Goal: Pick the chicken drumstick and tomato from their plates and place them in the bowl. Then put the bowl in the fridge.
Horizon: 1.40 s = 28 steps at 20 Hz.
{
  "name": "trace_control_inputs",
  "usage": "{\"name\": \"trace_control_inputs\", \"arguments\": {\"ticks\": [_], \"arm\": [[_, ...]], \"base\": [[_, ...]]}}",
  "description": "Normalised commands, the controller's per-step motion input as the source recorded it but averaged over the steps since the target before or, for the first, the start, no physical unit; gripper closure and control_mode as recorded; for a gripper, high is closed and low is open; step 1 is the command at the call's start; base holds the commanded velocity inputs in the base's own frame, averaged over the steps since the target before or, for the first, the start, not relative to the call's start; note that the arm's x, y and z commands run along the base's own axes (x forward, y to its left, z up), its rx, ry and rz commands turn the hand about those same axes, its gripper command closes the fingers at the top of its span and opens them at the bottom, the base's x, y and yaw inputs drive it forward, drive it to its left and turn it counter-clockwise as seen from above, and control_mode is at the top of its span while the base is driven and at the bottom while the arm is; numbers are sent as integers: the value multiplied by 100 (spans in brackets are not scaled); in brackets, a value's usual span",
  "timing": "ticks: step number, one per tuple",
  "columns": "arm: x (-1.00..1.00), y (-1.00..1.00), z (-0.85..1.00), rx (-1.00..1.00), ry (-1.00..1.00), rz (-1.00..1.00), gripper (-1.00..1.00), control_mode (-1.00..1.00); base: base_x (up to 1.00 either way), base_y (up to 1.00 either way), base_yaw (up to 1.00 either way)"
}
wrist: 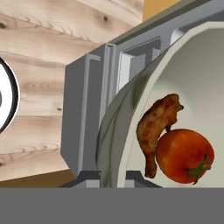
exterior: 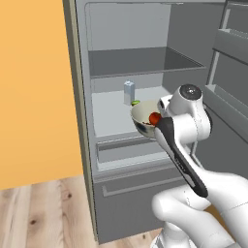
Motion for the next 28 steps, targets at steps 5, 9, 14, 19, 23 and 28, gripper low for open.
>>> {"name": "trace_control_inputs", "arguments": {"ticks": [5,9,14,19,23,28], "arm": [[0,0,0,0,0,0,100,-100],[0,0,0,0,0,0,100,-100],[-1,2,-4,0,1,0,100,-100],[26,21,-7,4,-16,0,100,-100],[34,19,-9,8,-18,0,100,-100],[39,7,-3,6,-1,6,100,-100]], "base": [[0,0,0],[0,0,0],[0,0,0],[0,0,0],[0,0,0],[0,0,0]]}}
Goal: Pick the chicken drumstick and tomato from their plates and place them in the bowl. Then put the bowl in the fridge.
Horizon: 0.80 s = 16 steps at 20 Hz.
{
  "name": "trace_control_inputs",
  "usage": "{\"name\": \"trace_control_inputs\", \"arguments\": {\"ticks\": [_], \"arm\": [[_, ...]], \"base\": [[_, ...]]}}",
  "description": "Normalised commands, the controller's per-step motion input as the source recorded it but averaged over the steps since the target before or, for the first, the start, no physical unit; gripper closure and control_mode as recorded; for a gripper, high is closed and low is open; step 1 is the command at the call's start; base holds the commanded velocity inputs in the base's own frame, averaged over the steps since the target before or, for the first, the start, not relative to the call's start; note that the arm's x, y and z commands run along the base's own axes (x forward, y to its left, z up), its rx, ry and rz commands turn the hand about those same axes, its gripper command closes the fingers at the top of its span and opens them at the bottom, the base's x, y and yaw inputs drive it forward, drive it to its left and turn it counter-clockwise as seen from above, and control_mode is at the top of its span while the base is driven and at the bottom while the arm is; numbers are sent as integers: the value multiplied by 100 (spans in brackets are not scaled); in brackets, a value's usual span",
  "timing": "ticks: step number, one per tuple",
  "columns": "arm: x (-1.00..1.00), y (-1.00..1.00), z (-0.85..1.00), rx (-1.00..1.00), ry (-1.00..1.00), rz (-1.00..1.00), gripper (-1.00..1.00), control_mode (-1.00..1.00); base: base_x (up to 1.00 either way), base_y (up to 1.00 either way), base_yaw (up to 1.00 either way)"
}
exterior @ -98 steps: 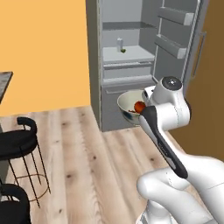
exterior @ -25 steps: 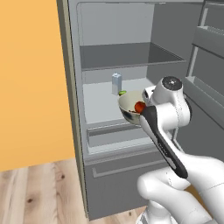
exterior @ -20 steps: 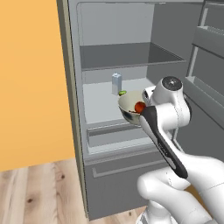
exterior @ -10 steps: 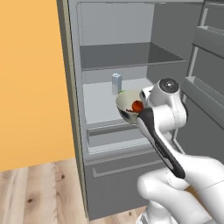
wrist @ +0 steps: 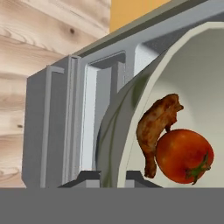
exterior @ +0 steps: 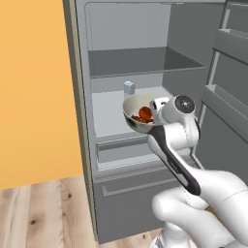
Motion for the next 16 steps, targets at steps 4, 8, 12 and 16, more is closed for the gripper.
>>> {"name": "trace_control_inputs", "arguments": {"ticks": [4,8,12,16], "arm": [[48,1,-10,-2,4,12,100,-100],[46,6,-15,-9,2,12,100,-100],[48,7,-15,-7,0,3,100,-100],[50,10,-15,-6,0,0,100,-100]], "base": [[0,0,0],[0,0,0],[0,0,0],[0,0,0]]}}
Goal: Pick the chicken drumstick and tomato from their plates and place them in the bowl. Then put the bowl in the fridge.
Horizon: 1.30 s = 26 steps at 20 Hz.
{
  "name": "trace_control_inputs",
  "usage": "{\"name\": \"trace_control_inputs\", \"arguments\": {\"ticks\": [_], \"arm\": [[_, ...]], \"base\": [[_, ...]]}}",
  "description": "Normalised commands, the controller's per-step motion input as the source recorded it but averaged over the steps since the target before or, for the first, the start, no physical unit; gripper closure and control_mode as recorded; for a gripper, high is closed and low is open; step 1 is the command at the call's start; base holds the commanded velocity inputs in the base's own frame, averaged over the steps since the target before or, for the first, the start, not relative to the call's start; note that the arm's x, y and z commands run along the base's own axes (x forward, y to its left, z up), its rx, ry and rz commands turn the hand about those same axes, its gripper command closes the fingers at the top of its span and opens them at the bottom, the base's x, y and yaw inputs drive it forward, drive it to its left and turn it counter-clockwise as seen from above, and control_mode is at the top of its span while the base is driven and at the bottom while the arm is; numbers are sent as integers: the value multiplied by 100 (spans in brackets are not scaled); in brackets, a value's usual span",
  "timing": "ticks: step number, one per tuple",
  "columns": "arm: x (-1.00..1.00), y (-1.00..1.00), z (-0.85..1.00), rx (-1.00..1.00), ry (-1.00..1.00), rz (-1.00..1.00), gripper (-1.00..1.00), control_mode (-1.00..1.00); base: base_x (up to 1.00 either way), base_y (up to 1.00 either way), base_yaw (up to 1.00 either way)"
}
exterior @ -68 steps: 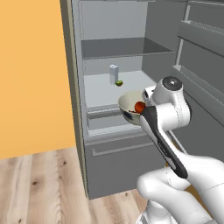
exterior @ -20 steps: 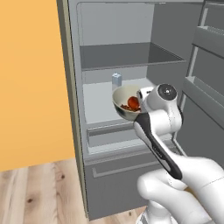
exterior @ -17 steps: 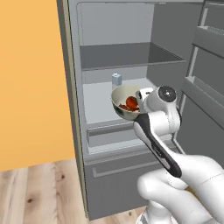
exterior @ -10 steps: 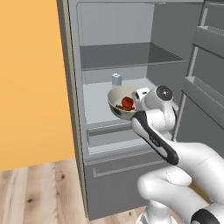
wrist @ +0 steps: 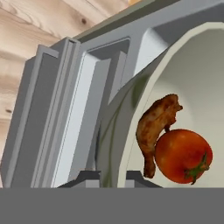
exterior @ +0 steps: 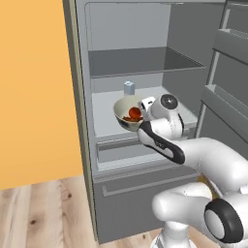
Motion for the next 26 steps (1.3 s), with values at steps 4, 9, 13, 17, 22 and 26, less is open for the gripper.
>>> {"name": "trace_control_inputs", "arguments": {"ticks": [4,9,13,17,22,26], "arm": [[47,6,-20,0,4,0,100,-100],[50,2,-16,0,0,0,100,-100],[44,7,-20,0,0,0,100,-100],[29,19,-26,0,0,0,100,-100],[31,15,-20,0,0,0,100,-100],[37,13,-13,0,0,0,100,-100]], "base": [[0,0,0],[0,0,0],[0,0,0],[0,0,0],[0,0,0],[0,0,0]]}}
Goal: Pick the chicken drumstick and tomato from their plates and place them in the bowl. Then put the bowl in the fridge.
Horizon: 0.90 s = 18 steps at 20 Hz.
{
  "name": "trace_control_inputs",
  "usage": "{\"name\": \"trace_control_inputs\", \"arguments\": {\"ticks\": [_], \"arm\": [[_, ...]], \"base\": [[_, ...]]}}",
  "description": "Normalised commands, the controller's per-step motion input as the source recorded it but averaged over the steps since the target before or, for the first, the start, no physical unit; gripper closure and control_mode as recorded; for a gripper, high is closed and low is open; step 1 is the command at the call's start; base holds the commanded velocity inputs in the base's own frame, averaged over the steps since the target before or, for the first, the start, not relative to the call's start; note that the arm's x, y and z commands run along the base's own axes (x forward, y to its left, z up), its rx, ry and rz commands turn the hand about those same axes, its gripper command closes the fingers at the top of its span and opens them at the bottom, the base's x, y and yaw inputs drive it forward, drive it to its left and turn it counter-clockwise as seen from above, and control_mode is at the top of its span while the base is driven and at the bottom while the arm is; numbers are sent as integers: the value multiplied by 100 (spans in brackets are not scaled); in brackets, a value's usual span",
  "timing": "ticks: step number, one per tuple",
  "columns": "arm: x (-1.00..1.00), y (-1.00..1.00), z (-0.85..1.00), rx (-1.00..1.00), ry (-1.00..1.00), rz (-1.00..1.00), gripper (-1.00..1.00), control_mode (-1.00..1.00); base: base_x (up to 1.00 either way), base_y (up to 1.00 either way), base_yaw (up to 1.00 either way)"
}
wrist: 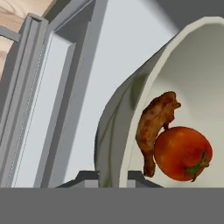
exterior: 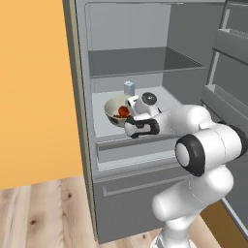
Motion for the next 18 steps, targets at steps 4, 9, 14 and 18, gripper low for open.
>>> {"name": "trace_control_inputs", "arguments": {"ticks": [4,9,14,18], "arm": [[35,16,-20,0,0,0,100,-100],[35,7,-16,0,0,0,100,-100],[35,1,-15,0,0,0,100,-100],[34,0,-13,1,0,0,100,-100]], "base": [[0,0,0],[0,0,0],[0,0,0],[0,0,0]]}}
